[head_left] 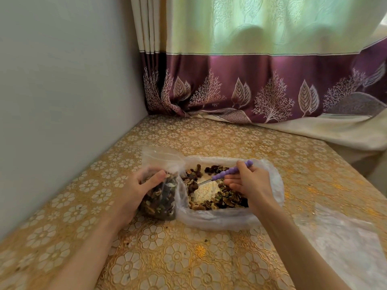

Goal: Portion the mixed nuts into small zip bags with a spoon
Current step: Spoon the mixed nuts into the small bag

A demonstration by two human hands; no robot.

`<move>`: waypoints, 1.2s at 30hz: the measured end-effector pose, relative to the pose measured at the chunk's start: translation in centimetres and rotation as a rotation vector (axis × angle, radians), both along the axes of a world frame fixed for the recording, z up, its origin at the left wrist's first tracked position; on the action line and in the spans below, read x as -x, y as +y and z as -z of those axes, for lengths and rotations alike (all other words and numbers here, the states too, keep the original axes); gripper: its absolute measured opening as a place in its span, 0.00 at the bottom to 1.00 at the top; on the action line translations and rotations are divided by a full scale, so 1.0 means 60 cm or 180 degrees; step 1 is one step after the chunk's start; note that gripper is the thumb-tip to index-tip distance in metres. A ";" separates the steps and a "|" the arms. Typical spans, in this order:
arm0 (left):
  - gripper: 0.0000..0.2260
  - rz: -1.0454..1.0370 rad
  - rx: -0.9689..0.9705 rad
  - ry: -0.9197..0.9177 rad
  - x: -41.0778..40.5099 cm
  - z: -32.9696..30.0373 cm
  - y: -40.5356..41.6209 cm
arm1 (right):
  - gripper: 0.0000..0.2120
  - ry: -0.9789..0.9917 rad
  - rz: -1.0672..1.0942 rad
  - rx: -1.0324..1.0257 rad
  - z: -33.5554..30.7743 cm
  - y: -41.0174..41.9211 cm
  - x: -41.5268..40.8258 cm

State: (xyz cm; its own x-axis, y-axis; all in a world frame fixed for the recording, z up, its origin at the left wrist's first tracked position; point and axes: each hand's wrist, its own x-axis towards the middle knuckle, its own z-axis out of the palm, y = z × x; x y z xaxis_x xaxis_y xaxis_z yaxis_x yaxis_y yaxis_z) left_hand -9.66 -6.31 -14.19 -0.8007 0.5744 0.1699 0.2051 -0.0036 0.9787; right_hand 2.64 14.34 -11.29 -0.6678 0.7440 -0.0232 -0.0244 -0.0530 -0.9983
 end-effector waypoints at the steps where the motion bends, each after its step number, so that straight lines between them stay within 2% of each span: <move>1: 0.32 0.0049 0.0102 -0.0003 -0.003 0.000 0.001 | 0.19 -0.0018 0.0025 -0.0023 -0.002 0.002 -0.001; 6: 0.24 0.0247 0.0575 0.0139 -0.013 -0.005 0.007 | 0.16 -0.0014 0.0218 0.0023 -0.010 0.025 -0.010; 12: 0.30 0.0311 0.0753 0.0186 -0.016 -0.008 0.008 | 0.15 0.0594 0.0309 0.0260 -0.041 0.040 -0.029; 21: 0.29 0.0422 0.0907 0.0229 -0.023 -0.015 0.007 | 0.15 0.1051 -0.0055 -0.0186 -0.072 -0.009 -0.035; 23: 0.29 0.0452 0.0858 0.0180 -0.025 -0.018 0.006 | 0.15 0.1139 -0.0266 -0.0362 -0.074 -0.028 -0.032; 26: 0.35 0.0508 0.0495 0.0096 -0.025 -0.016 0.007 | 0.14 0.1306 -0.0572 -0.0645 -0.076 -0.046 -0.031; 29: 0.37 0.0438 0.0193 -0.0107 -0.023 -0.015 0.004 | 0.11 0.1418 -0.0670 -0.0716 -0.080 -0.047 -0.032; 32: 0.34 0.0370 0.0071 -0.0181 -0.018 -0.011 0.004 | 0.11 0.1531 -0.0719 -0.0638 -0.082 -0.042 -0.032; 36: 0.29 0.0451 -0.0051 -0.0232 -0.011 -0.013 -0.001 | 0.12 0.1667 -0.0452 -0.0312 -0.078 -0.031 -0.029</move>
